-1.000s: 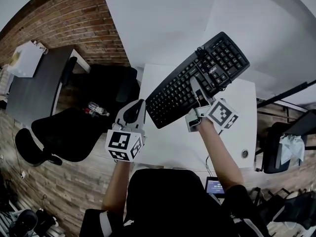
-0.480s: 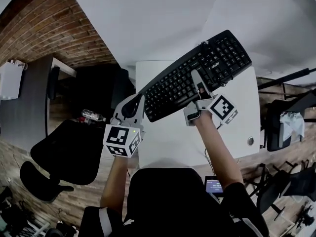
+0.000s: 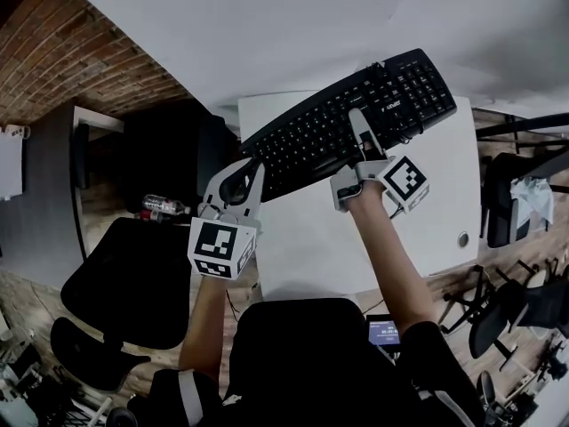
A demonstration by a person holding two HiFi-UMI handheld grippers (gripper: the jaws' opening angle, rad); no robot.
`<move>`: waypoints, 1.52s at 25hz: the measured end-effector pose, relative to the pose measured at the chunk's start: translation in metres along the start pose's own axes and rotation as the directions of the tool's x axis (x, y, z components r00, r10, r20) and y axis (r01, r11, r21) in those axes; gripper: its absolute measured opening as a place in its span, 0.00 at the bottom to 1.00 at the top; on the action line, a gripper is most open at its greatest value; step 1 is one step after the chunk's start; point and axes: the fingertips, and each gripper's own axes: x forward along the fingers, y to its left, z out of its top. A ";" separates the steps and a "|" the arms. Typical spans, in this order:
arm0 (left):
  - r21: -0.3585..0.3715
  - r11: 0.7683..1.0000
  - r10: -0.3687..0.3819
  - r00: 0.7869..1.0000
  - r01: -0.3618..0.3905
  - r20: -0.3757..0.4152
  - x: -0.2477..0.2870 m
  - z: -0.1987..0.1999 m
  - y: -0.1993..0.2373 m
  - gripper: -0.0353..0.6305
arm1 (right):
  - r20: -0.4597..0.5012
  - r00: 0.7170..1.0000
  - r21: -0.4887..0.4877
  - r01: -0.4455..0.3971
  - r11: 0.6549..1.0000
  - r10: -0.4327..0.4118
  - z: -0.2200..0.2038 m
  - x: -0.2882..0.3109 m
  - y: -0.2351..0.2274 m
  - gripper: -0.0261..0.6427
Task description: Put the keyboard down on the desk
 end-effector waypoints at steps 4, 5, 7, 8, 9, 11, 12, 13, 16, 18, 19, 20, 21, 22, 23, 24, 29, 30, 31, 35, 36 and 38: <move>0.067 0.996 -0.053 0.998 0.054 -0.018 0.016 -0.005 0.005 0.20 | 0.033 0.999 0.068 0.016 0.998 -0.019 -0.004 0.013 -0.018 0.19; 0.090 0.994 -0.062 0.998 0.064 -0.027 0.020 -0.008 0.007 0.22 | 0.040 0.999 0.089 0.026 0.996 -0.030 -0.005 0.016 -0.023 0.19; 0.139 0.987 -0.071 0.996 0.077 -0.052 0.028 -0.012 0.010 0.28 | 0.054 0.998 0.128 0.035 0.991 -0.042 -0.007 0.022 -0.033 0.19; 0.162 0.983 -0.075 0.995 0.085 -0.063 0.031 -0.014 0.011 0.31 | 0.060 0.997 0.144 0.040 0.989 -0.049 -0.007 0.025 -0.038 0.19; 0.184 0.978 -0.084 0.994 0.097 -0.074 0.035 -0.016 0.011 0.33 | 0.065 0.996 0.158 0.050 0.986 -0.061 -0.006 0.026 -0.043 0.19; 0.224 0.965 -0.117 0.988 0.136 -0.098 0.043 -0.020 0.005 0.40 | 0.077 0.993 0.184 0.080 0.980 -0.095 -0.004 0.027 -0.056 0.19; 0.241 0.957 -0.135 0.984 0.159 -0.115 0.047 -0.025 0.001 0.43 | 0.082 0.991 0.196 0.092 0.976 -0.110 -0.003 0.027 -0.062 0.19; 0.255 0.950 -0.148 0.979 0.180 -0.139 0.051 -0.032 -0.003 0.45 | 0.088 0.989 0.209 0.102 0.973 -0.123 -0.002 0.027 -0.068 0.19; 0.324 0.918 -0.165 0.962 0.231 -0.218 0.064 -0.055 -0.013 0.50 | 0.100 0.984 0.255 0.115 0.960 -0.145 0.000 0.032 -0.084 0.19; 0.382 0.891 -0.155 0.955 0.246 -0.254 0.076 -0.064 -0.013 0.52 | 0.101 0.983 0.280 0.117 0.953 -0.151 0.000 0.038 -0.092 0.19; 0.404 0.881 -0.145 0.953 0.247 -0.266 0.082 -0.069 -0.011 0.53 | 0.100 0.983 0.288 0.121 0.950 -0.155 -0.002 0.043 -0.096 0.19; 0.418 0.874 -0.138 0.951 0.248 -0.276 0.088 -0.074 -0.007 0.53 | 0.100 0.981 0.295 0.129 0.947 -0.165 -0.004 0.047 -0.100 0.19; 0.427 0.869 -0.134 0.949 0.250 -0.285 0.092 -0.078 -0.003 0.53 | 0.099 0.979 0.301 0.141 0.943 -0.178 -0.006 0.052 -0.104 0.19; 0.433 0.864 -0.133 0.947 0.256 -0.293 0.096 -0.082 0.000 0.54 | 0.099 0.977 0.305 0.153 0.940 -0.191 -0.008 0.056 -0.109 0.19; 0.440 0.858 -0.137 0.944 0.265 -0.301 0.098 -0.085 0.001 0.54 | 0.099 0.975 0.307 0.162 0.938 -0.201 -0.010 0.059 -0.114 0.19; 0.445 0.852 -0.145 0.941 0.276 -0.305 0.100 -0.087 0.001 0.55 | 0.099 0.973 0.313 0.168 0.935 -0.208 -0.011 0.061 -0.119 0.19; 0.477 0.832 -0.125 0.934 0.282 -0.335 0.106 -0.102 -0.004 0.55 | 0.095 0.967 0.363 0.186 0.913 -0.235 -0.015 0.062 -0.138 0.19; 0.484 0.830 -0.110 0.932 0.278 -0.346 0.108 -0.107 -0.003 0.55 | 0.089 0.966 0.366 0.194 0.910 -0.242 -0.016 0.062 -0.140 0.19; 0.491 0.827 -0.098 0.929 0.275 -0.356 0.111 -0.111 -0.002 0.55 | 0.081 0.965 0.369 0.203 0.907 -0.249 -0.018 0.062 -0.142 0.19; 0.502 0.824 -0.059 0.920 0.263 -0.387 0.119 -0.119 0.000 0.55 | 0.064 0.963 0.391 0.216 0.895 -0.261 -0.022 0.062 -0.149 0.19; 0.505 0.823 -0.049 0.917 0.262 -0.396 0.120 -0.121 0.000 0.55 | 0.065 0.962 0.403 0.219 0.889 -0.266 -0.023 0.061 -0.152 0.19; 0.511 0.818 -0.038 0.911 0.264 -0.410 0.123 -0.128 0.000 0.55 | 0.065 0.958 0.431 0.225 0.874 -0.279 -0.026 0.059 -0.159 0.19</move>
